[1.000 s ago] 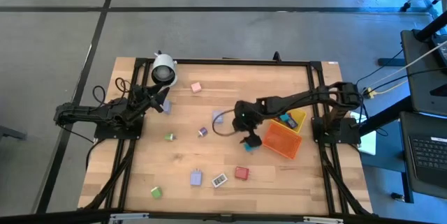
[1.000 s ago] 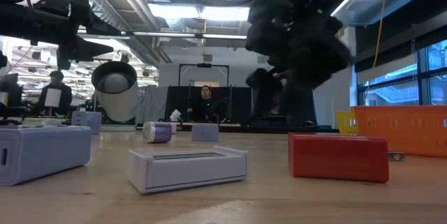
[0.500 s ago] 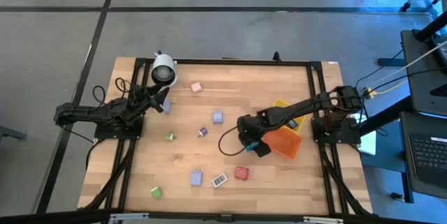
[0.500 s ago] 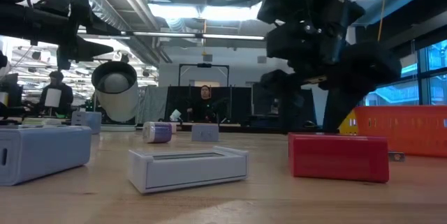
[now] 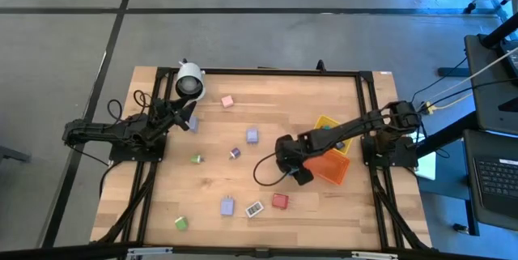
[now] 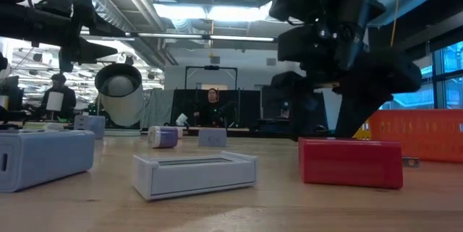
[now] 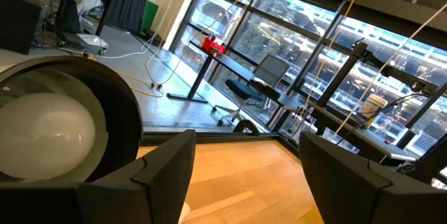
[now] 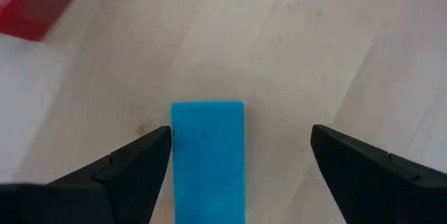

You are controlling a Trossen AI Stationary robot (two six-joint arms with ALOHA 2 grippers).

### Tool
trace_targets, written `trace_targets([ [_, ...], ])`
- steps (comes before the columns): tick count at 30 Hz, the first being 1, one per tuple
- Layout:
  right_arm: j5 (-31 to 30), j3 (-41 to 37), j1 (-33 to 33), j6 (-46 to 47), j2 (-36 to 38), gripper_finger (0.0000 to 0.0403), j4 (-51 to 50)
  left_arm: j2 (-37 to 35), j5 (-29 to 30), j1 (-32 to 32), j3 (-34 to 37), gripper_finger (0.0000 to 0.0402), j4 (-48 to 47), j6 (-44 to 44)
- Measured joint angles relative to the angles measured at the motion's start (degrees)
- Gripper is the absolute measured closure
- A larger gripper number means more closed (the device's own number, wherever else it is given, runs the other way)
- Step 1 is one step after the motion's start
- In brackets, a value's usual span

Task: Pick & Place Office items
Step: Put the light blue digital timer into the yellow basket

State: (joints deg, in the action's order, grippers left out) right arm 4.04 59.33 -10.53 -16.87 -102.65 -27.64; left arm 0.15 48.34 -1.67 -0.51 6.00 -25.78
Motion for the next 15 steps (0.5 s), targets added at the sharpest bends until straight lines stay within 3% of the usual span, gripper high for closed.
trace_targets([
  [6,3.3,0.0,-0.1,2.6,-1.8,0.0056,0.9,0.0,0.0,0.0,0.0,0.0150,0.0,0.0],
  [15,1.3,0.1,-0.4,4.7,-3.3,0.0058,0.9,0.0,0.0,0.0,0.0,0.0150,0.0,0.0],
])
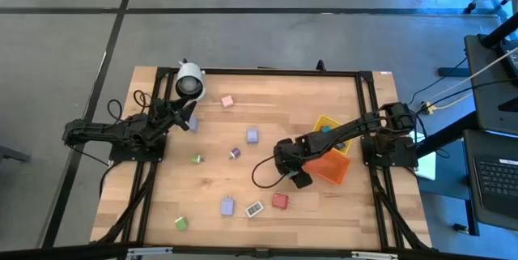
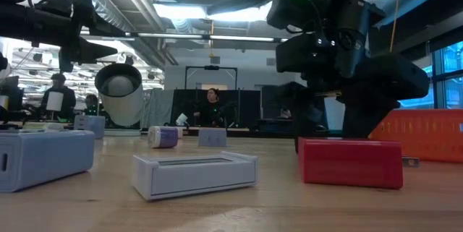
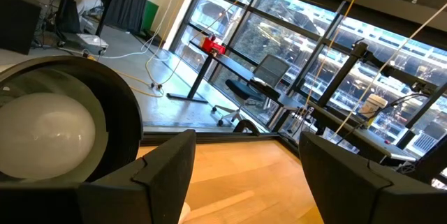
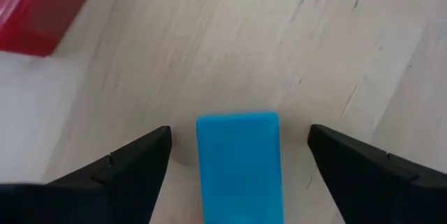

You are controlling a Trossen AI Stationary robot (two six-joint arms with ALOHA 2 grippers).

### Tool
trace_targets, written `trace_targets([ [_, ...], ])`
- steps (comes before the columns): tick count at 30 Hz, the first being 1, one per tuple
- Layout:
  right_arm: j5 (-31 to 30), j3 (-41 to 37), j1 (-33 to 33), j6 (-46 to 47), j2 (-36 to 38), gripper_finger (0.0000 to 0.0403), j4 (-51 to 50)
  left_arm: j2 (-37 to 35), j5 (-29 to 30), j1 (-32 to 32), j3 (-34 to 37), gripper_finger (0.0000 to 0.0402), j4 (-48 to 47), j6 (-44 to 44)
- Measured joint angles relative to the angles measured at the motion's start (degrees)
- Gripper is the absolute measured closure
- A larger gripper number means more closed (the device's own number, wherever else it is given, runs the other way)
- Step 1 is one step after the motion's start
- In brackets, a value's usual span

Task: Pick & Place Office items
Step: Put the light blue digital timer into the yellow basket

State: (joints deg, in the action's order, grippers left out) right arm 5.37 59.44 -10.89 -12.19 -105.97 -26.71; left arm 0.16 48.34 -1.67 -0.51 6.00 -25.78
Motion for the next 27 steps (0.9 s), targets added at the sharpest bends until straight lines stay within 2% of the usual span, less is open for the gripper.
trace_targets([
  [6,-1.9,0.0,0.0,1.5,0.0,0.0107,0.1,0.0,0.0,0.0,0.0,0.0150,0.0,0.0],
  [16,-2.6,-0.1,0.0,1.4,0.0,0.0243,-0.3,0.0,0.0,0.0,0.0,0.0150,0.0,0.0],
  [24,-4.0,-0.2,0.1,5.8,1.6,0.0248,-1.1,0.0,0.0,0.0,0.0,0.0150,0.0,0.0],
  [27,-5.3,2.3,1.0,5.8,3.7,0.0248,-2.7,0.0,0.0,0.0,0.0,0.0150,0.0,0.0],
])
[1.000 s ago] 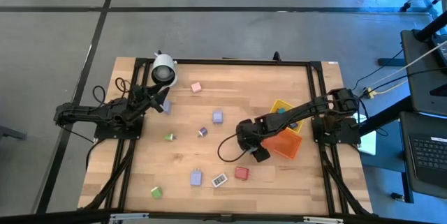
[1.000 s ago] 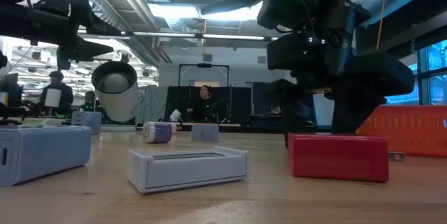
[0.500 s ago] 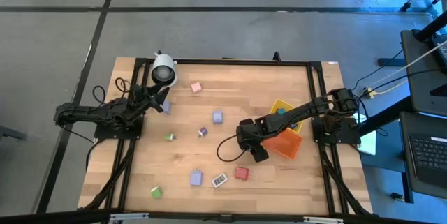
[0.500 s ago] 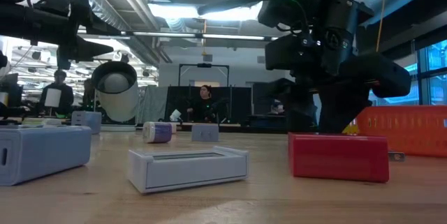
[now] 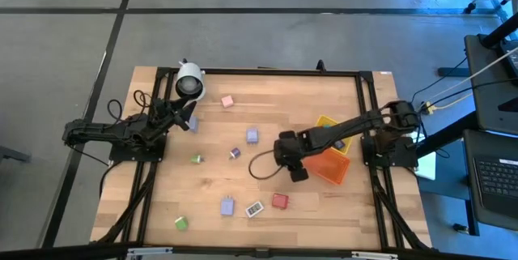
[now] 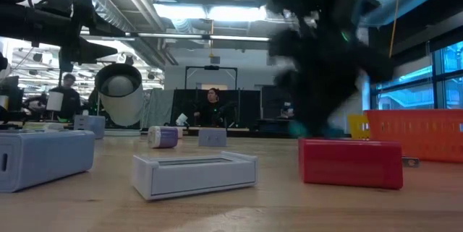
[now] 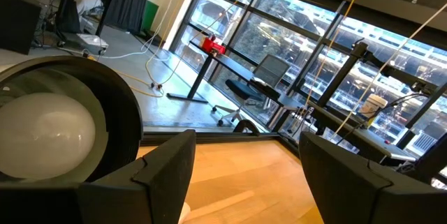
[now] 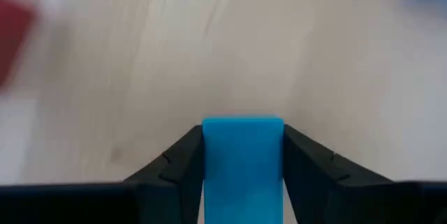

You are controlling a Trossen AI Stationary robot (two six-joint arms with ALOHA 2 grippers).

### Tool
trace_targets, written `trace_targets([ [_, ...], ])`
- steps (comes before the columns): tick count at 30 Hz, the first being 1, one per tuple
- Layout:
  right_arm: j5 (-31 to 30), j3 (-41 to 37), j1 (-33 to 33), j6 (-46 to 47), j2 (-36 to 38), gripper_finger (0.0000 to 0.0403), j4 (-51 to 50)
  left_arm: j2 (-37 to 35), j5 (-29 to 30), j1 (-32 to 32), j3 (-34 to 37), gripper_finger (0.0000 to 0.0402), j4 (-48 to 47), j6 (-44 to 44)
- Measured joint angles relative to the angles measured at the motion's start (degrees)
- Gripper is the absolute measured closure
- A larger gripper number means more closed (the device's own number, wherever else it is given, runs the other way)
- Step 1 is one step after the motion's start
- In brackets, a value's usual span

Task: Pick & Place Office items
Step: Put the light blue digital timer into the yellow basket

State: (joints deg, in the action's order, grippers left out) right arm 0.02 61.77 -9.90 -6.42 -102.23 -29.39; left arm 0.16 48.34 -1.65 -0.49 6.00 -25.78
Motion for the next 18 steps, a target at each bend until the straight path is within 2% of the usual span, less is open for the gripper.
trace_targets([
  [6,-3.6,8.3,2.2,0.0,4.7,0.0243,-2.7,0.0,0.0,0.0,0.0,0.0150,0.0,0.0],
  [13,-3.6,20.4,4.7,1.3,9.4,0.0243,-1.8,0.0,0.0,0.0,0.0,0.0150,0.0,0.0],
  [18,-3.4,23.8,5.9,1.2,14.0,0.0243,1.9,0.0,0.0,0.0,0.0,0.0150,0.0,0.0],
])
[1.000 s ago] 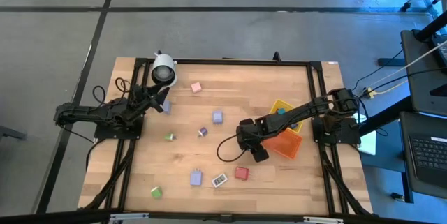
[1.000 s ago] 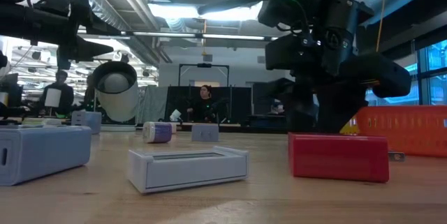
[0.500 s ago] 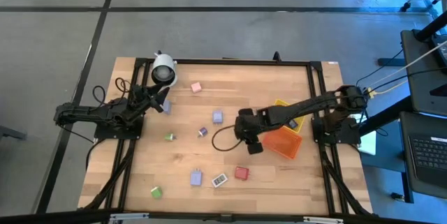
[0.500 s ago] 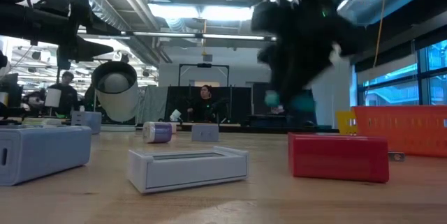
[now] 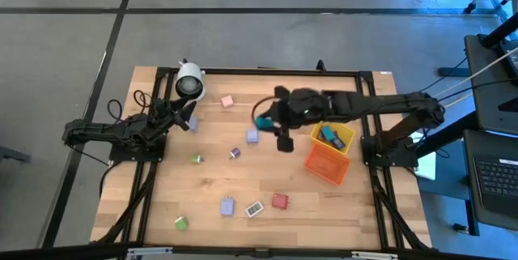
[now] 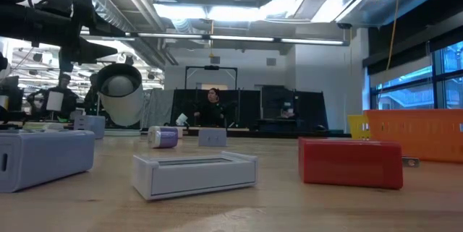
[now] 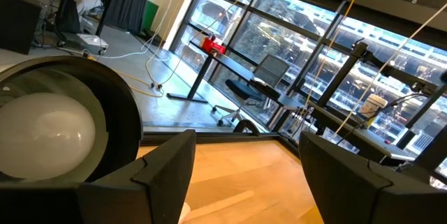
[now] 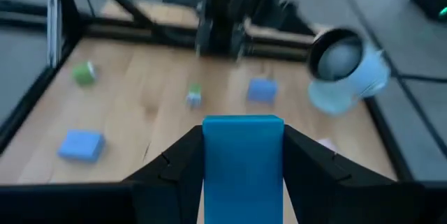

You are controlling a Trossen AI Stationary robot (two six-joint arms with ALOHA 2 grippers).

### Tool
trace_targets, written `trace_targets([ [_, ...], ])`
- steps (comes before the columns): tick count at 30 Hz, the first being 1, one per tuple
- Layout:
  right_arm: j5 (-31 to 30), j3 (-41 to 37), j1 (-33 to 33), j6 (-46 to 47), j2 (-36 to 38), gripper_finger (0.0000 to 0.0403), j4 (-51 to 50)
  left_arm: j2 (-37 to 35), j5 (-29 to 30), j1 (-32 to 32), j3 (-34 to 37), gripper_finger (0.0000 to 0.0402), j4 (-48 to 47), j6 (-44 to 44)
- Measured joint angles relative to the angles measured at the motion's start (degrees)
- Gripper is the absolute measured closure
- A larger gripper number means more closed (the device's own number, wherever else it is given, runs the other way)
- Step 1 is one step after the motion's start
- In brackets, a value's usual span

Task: Pick & Place Office items
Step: Put the light blue digital timer into the yellow basket

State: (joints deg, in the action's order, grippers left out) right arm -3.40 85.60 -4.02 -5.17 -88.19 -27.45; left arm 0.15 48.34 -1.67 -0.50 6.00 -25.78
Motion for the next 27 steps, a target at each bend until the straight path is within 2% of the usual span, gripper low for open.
trace_targets([
  [11,-0.5,0.0,2.5,0.0,7.7,0.0243,2.0,0.0,0.0,0.0,0.0,0.0150,0.0,0.0],
  [13,-2.9,0.0,3.0,-0.4,8.4,0.0243,-0.7,0.0,0.0,0.0,0.0,0.0150,0.0,0.0],
  [18,-9.8,0.0,5.1,0.8,8.5,0.0243,-15.0,0.0,0.0,0.0,0.0,0.0150,0.0,0.0],
  [23,-10.1,-4.6,7.1,5.1,9.1,0.0243,-22.5,0.0,0.0,0.0,0.0,0.0150,0.0,0.0],
  [27,-10.3,-11.3,8.4,9.6,11.1,0.0243,-23.3,0.0,0.0,0.0,0.0,0.0150,0.0,0.0],
])
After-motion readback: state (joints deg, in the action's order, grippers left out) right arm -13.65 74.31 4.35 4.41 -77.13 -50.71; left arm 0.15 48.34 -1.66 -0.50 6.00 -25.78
